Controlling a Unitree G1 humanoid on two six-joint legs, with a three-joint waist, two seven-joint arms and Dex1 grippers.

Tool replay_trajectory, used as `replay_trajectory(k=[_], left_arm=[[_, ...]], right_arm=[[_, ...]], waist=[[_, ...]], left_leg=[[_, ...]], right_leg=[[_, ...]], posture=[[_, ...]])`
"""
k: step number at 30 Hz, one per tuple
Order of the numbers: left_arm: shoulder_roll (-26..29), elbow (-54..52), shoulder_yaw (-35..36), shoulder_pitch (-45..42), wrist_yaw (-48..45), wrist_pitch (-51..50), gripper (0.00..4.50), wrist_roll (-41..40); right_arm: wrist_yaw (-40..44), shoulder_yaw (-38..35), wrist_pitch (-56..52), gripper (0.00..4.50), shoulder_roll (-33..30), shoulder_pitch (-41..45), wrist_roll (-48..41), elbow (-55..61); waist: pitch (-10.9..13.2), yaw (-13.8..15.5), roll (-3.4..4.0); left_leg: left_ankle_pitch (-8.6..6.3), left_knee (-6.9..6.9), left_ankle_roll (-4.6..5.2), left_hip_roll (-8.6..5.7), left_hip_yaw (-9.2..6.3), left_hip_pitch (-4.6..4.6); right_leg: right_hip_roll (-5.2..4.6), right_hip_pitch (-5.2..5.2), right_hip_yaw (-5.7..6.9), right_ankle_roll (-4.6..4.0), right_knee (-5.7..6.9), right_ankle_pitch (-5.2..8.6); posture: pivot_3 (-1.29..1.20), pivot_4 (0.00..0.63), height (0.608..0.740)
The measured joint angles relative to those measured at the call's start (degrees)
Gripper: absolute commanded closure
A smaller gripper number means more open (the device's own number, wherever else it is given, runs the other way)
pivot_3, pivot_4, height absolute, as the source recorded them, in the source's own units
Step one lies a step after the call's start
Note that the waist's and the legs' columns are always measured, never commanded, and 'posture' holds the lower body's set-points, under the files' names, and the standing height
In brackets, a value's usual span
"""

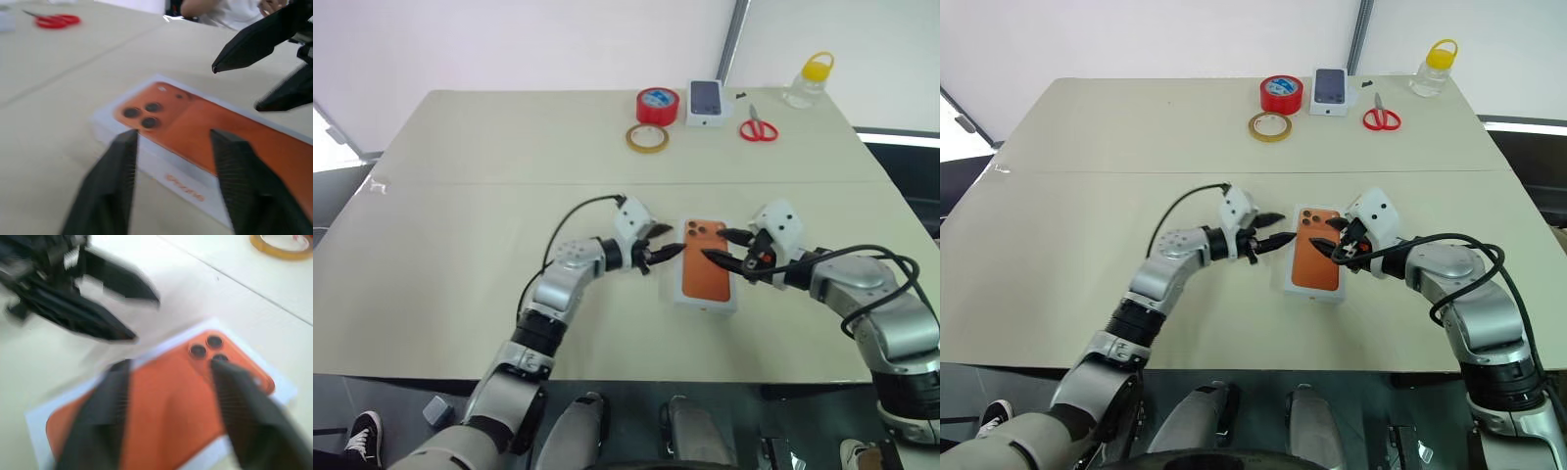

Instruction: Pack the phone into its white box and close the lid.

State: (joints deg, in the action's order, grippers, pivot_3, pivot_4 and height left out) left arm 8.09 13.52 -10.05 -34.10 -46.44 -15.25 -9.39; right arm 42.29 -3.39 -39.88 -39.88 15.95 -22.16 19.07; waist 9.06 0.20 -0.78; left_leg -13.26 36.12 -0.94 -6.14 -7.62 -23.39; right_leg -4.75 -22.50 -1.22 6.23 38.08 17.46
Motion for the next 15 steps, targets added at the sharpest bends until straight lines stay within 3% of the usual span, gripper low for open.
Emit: replay_trajectory(k=[1,11,15], left_arm=[[1.66,-1.66,0.55,0.59,-0.32,-0.87,0.03,-0.51],[22.23,-21.66,14.37,16.34,-3.2,-11.85,0.03,-9.52],[25.77,-27.02,20.52,26.29,-2.35,-13.26,0.03,-11.86]], right_arm=[[0.29,0.04,0.65,0.01,0.03,0.37,0.0,-0.77],[6.56,-2.87,6.92,0.01,-0.85,2.2,-1.86,-8.18],[8.74,-3.38,10.7,0.01,-2.41,1.18,-0.61,-11.36]], waist=[[0.0,0.01,0.0],[0.05,-0.91,0.09],[0.07,-0.85,0.11]], left_leg=[[0.0,0.01,0.0,0.0,0.01,0.0],[0.0,-0.05,0.0,0.01,0.01,0.01],[-0.02,-0.06,0.01,0.01,0.01,0.01]], right_leg=[[0.0,0.0,-0.01,0.0,0.0,0.0],[-0.05,-0.02,-0.06,-0.03,0.0,-0.01],[-0.09,-0.02,-0.05,-0.04,-0.01,0.0]], posture=[[0.0,0.15,0.74],[0.0,0.15,0.74],[0.0,0.15,0.74]])
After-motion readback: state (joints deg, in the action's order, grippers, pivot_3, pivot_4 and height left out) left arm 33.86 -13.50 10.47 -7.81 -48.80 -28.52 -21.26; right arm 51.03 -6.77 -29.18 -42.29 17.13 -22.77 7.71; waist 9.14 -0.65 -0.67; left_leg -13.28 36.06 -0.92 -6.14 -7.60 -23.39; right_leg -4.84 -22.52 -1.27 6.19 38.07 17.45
